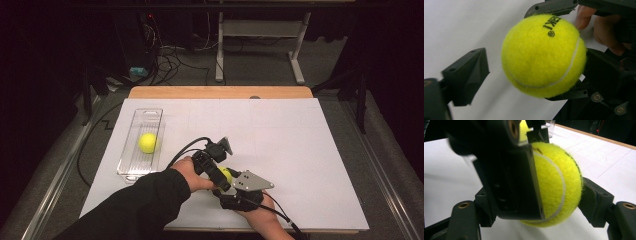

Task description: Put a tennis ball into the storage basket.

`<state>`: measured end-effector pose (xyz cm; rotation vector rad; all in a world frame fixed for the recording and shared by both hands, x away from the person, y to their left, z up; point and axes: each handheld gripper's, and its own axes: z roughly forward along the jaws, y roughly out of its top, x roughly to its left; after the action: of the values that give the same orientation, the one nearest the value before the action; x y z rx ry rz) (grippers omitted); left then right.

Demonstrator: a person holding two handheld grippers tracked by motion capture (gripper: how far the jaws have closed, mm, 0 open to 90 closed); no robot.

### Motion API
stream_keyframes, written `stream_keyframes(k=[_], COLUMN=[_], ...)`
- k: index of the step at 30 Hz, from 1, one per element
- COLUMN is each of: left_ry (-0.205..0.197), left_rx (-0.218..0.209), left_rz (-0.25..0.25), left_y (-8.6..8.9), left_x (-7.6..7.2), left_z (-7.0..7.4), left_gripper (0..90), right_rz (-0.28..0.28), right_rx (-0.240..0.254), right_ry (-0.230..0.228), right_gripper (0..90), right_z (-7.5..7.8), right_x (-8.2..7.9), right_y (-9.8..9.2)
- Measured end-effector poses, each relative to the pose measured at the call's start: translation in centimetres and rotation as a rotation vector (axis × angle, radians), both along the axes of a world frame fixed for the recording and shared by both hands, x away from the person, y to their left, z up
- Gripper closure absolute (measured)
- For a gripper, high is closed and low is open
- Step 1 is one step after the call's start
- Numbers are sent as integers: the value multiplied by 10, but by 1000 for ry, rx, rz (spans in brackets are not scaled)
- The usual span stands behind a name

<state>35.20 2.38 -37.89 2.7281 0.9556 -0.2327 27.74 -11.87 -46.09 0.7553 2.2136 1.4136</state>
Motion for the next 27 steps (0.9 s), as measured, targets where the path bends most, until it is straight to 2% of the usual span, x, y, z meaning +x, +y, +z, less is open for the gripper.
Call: stream_keyframes(k=[5,8,17,21,26,27], left_ry=[22,22,21,21,12,10], left_rx=[-12,-18,-10,-5,-7,-7], left_rz=[-13,-1,-1,-9,-7,-5], left_y=[-1,-2,-4,-3,-1,0], left_x=[0,0,1,1,2,2], left_z=[-1,-1,-2,-1,2,3], left_gripper=[198,247,261,263,264,264], right_rz=[-1,-1,-4,12,9,-7], right_rx=[8,5,-3,7,16,12], right_ry=[6,-5,6,-2,1,2], right_gripper=[278,278,268,252,95,55], right_z=[0,0,-1,-2,-3,-3], right_x=[0,1,1,3,4,4], right_y=[0,0,-1,-1,-1,-1])
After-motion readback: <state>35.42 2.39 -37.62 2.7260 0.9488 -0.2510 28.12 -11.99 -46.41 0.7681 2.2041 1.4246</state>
